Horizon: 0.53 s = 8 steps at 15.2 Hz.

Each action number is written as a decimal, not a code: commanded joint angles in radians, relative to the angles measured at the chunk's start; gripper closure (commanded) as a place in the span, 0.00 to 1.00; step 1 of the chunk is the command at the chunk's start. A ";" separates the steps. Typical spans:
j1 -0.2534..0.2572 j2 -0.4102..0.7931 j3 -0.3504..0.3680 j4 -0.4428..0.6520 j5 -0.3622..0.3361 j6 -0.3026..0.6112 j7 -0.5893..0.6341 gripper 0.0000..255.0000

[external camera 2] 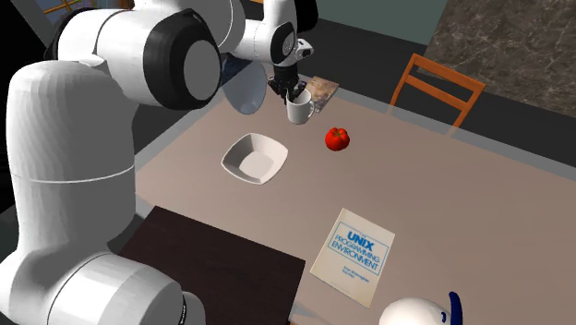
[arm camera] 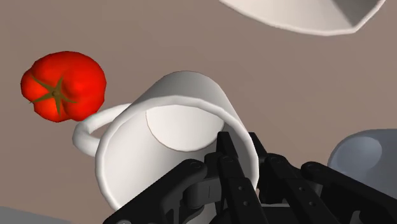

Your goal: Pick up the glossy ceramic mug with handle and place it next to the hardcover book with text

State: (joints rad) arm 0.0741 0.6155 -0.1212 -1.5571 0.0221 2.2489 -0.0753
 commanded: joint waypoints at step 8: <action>0.026 0.512 0.025 0.851 0.007 -0.341 0.089 1.00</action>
State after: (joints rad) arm 0.0994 1.0348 -0.0987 -0.8649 0.0288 1.9753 0.0024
